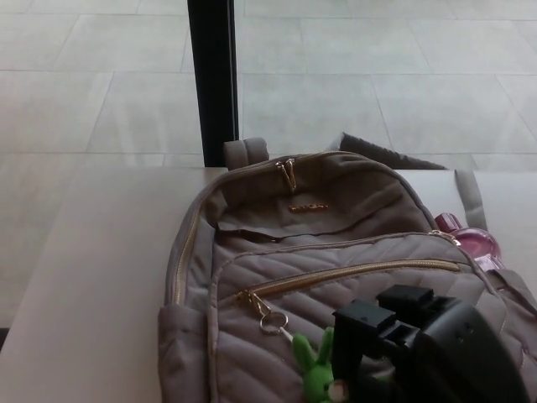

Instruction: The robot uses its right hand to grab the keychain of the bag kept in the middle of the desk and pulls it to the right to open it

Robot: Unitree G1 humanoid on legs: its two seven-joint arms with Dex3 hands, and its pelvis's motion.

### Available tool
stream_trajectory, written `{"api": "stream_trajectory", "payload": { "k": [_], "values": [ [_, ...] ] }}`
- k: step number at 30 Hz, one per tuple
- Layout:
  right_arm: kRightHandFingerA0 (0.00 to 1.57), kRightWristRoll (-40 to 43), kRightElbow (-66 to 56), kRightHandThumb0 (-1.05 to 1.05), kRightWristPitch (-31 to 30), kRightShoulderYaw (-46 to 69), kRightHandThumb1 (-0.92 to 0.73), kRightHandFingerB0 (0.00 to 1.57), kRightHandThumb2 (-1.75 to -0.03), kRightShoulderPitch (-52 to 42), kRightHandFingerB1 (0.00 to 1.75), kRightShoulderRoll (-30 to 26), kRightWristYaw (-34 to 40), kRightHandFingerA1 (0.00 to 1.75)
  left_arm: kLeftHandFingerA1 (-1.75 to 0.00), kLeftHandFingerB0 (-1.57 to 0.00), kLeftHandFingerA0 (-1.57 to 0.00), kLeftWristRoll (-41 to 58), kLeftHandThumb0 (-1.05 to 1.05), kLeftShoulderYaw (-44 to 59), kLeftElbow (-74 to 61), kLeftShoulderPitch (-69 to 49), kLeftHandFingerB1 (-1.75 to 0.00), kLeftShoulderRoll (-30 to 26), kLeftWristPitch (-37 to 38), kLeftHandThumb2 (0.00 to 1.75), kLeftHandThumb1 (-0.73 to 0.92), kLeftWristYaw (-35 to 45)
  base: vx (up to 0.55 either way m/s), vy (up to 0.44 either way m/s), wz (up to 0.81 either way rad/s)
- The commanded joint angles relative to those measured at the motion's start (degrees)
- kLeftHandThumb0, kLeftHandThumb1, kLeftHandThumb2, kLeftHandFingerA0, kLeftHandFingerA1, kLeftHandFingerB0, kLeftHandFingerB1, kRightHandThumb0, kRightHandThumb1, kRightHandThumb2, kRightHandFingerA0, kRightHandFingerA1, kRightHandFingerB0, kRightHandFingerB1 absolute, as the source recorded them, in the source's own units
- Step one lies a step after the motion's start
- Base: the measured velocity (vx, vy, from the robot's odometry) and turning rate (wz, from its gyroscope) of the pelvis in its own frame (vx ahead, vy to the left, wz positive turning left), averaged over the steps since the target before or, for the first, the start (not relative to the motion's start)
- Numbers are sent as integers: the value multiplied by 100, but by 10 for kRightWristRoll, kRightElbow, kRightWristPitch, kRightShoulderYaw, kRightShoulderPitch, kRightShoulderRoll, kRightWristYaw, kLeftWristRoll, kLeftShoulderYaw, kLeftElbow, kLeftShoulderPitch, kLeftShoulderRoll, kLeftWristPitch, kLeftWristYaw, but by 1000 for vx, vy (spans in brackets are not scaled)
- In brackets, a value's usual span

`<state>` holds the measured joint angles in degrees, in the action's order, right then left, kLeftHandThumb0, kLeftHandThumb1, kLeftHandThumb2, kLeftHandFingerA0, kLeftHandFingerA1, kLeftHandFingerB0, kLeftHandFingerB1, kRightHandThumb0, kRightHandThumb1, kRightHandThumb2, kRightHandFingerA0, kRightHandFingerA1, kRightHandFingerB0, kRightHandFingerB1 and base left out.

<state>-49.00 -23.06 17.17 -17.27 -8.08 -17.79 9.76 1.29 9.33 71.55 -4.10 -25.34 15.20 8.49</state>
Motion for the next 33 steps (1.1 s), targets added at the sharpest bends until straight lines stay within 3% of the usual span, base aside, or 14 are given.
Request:
{"api": "stream_trajectory", "payload": {
  "k": [1, 2, 4, 5, 7, 8, 9, 10, 11, 13, 17, 19, 22, 33],
  "values": [
    [118, 0, 41, -53, -5, 5, -40, 86, -142, -26, 175, -28, -27, 175, -63, -61, -70, -17, -65, -7, 4, -3, -48, -15, 14, 63, 76, -4, 0, 0, 0],
    [127, 0, 43, -54, -1, 4, -43, 91, -139, -25, 157, -28, -22, 175, -60, -60, -69, -21, -66, -11, 6, -2, -47, -16, 15, 63, 77, -7, 0, 0, 0],
    [127, 3, 55, -50, 14, 3, -44, 95, -143, -21, 158, -29, -7, 175, -61, -59, -69, -25, -66, -16, 6, -5, -47, -18, 22, 63, 77, -5, 0, 0, 0],
    [120, 2, 58, -50, 17, 4, -40, 86, -145, -20, 172, -30, -3, 175, -64, -59, -69, -13, -64, -7, 6, -3, -46, -15, 14, 63, 75, -1, 0, 0, 0],
    [121, 3, 56, -48, 13, 7, -42, 86, -132, -16, 149, -38, -18, 175, -66, -58, -68, -4, -64, 2, 6, 1, -48, -13, 12, 63, 76, 8, 0, 0, 0],
    [120, -2, 52, -49, 10, 9, -47, 84, -116, -16, 130, -43, -26, 175, -67, -60, -70, -3, -63, 4, 6, 1, -49, -13, 12, 63, 76, 9, 0, 0, 0],
    [120, -9, 48, -49, 8, 10, -47, 84, -116, -16, 130, -48, -32, 175, -67, -60, -70, -4, -63, 4, 5, 1, -49, -13, 12, 63, 76, 9, 0, 0, 0],
    [110, -14, 44, -55, 1, 12, -56, 75, -99, -16, 102, -61, -55, 172, -66, -65, -74, -18, -65, -5, 8, 1, -50, -14, 16, 63, 76, -5, 0, 0, 0],
    [103, -25, 37, -63, -12, 10, -69, 54, -80, -16, 77, -73, -82, 164, -61, -64, -74, -28, -66, -14, 8, 0, -49, -16, 17, 63, 78, -13, 0, 0, 0],
    [97, -36, 35, -70, -13, 8, -75, 47, -69, -16, 66, -90, -93, 164, -61, -63, -75, -31, -66, -17, 9, 0, -50, -17, 20, 63, 77, -14, 0, 0, 0],
    [93, -49, 36, -74, -7, 5, -75, 43, -71, -21, 67, -102, -79, 165, -62, -65, -73, -32, -67, -21, 10, -1, -50, -17, 22, 63, 78, -15, 0, 0, 0],
    [105, -54, 34, -77, -5, 0, -72, 43, -67, -25, 75, -107, -79, 163, -64, -66, -76, -29, -65, -19, 13, 1, -50, -16, 20, 63, 78, -18, 0, 0, 0],
    [97, -52, 30, -69, 13, -6, -75, 41, -69, -28, 74, -131, -85, 164, -64, -68, -79, -23, -64, -15, 9, -1, -52, -15, 22, 63, 78, -17, 0, 0, 0],
    [98, -59, 40, -69, 56, -25, -74, 47, -68, -9, 72, -198, -89, 160, -71, -76, -85, -18, -62, -10, 7, -1, -56, -10, 26, 64, 79, -18, 0, 0, 0]
  ]
}}
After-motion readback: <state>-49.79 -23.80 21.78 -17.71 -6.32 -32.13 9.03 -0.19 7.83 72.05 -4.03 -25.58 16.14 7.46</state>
